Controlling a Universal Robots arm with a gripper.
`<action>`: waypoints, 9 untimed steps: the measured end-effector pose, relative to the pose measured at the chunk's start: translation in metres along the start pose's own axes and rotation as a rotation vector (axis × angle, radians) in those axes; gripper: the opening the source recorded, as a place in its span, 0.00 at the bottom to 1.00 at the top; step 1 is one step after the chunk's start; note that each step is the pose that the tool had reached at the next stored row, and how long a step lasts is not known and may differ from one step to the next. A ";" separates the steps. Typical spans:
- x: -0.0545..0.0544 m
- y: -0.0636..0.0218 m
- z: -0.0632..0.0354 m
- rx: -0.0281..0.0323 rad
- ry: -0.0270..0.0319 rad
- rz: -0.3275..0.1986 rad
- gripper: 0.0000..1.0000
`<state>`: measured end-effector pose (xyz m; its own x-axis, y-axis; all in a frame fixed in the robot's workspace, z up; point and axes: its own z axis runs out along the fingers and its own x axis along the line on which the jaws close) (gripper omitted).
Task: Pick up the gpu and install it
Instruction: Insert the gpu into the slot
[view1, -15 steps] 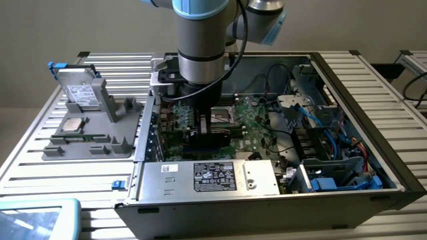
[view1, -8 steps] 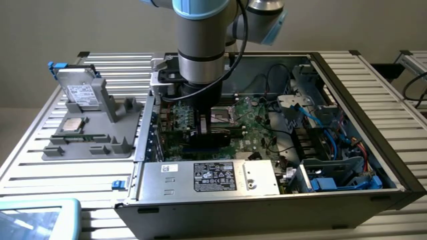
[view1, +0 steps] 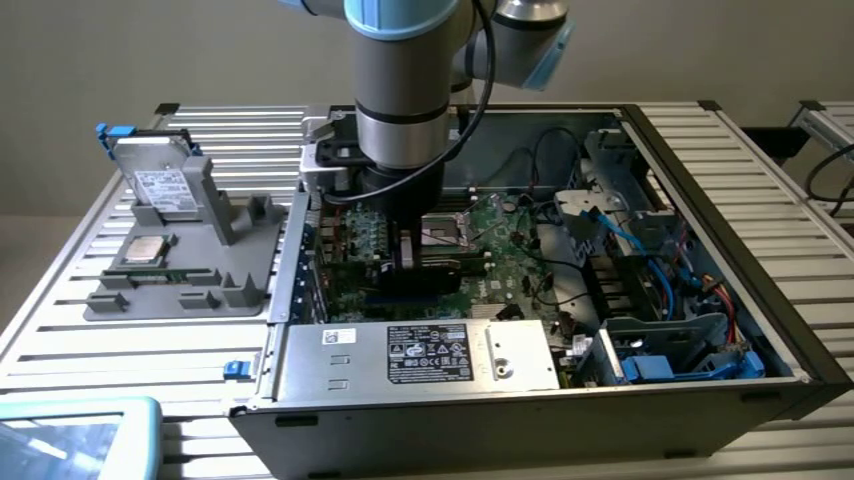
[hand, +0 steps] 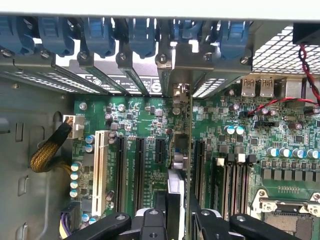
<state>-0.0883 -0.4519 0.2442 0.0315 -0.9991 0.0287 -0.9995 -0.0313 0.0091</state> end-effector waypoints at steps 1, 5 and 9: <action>0.000 0.0000 0.0002 -0.0001 0.0000 0.000 0.27; 0.000 0.0000 0.0003 -0.0007 0.0001 0.000 0.27; 0.000 0.0000 0.0004 -0.0009 -0.0002 0.000 0.27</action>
<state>-0.0883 -0.4520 0.2439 0.0315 -0.9991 0.0286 -0.9995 -0.0312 0.0100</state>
